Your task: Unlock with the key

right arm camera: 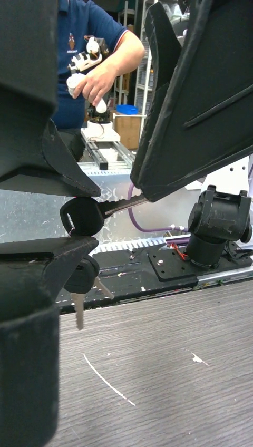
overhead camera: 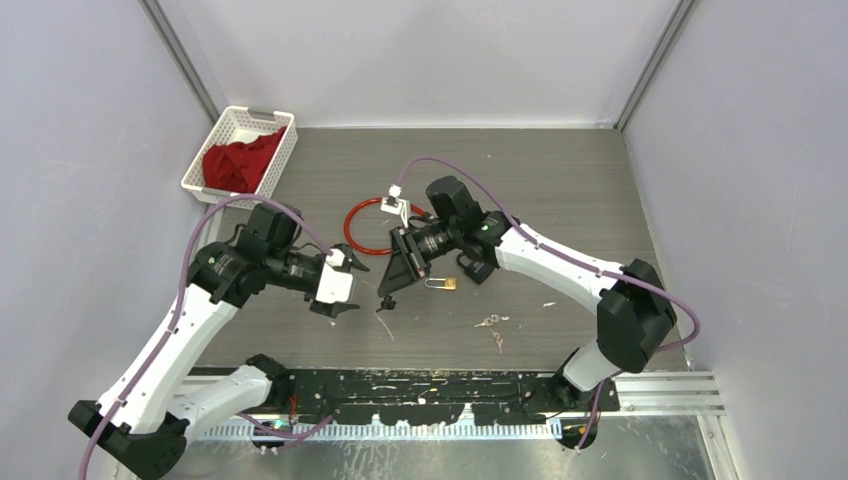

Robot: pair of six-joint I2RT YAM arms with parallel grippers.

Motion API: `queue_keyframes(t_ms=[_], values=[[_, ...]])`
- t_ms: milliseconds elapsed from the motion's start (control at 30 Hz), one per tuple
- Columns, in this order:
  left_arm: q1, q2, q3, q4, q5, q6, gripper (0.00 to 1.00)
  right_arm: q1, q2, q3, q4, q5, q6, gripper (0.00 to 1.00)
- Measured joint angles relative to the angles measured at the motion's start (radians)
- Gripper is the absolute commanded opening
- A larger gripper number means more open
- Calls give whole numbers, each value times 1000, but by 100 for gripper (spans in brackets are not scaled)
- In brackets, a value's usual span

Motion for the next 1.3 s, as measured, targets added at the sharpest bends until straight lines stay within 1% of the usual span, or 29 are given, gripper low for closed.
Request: queue_keyframes(t_ms=[167,200,300,367,533,600,633,733,767,800,867,933,967,1000,1033,1067,1100,1133,1300], values=[[-26,4,-8,-3,-33,29,38,7,15,26,-15,-3,-13,1],[-32,5,-11,-3,-42,34,35,8,16,29,-16,-2,-16,1],[-49,5,-23,5,-68,48,33,11,22,42,-31,-2,-21,1],[-58,5,-32,18,-84,47,30,14,26,47,-39,0,-24,1],[-76,4,-55,56,-119,27,22,17,32,53,-62,12,-27,1],[-80,2,-66,79,-133,16,20,19,33,54,-66,19,-27,1],[-83,1,-72,89,-140,11,17,19,35,56,-69,23,-27,1],[-90,-5,-90,113,-161,-8,3,22,44,72,-78,37,-27,1],[-91,-9,-97,125,-166,-10,0,23,48,75,-79,40,-27,1],[-93,-14,-105,132,-172,-11,0,23,50,76,-80,43,-27,2],[-97,-28,-125,148,-182,-10,0,23,50,78,-86,52,-27,14],[-99,-48,-151,180,-193,-6,0,23,50,80,-91,63,-26,32],[-99,-57,-162,194,-197,0,0,23,50,80,-90,68,-24,39],[-100,-71,-179,213,-203,13,0,22,50,80,-86,71,-19,50],[-100,-84,-196,227,-206,28,0,21,50,80,-73,73,-9,58],[-101,-103,-224,255,-213,52,0,19,50,78,-54,72,10,63],[-103,-121,-249,279,-218,71,0,16,48,70,-23,68,27,67],[-103,-149,-286,320,-223,107,0,7,41,52,24,63,57,69],[-103,-282,-449,515,-225,264,0,-42,1,-56,204,34,198,69]])
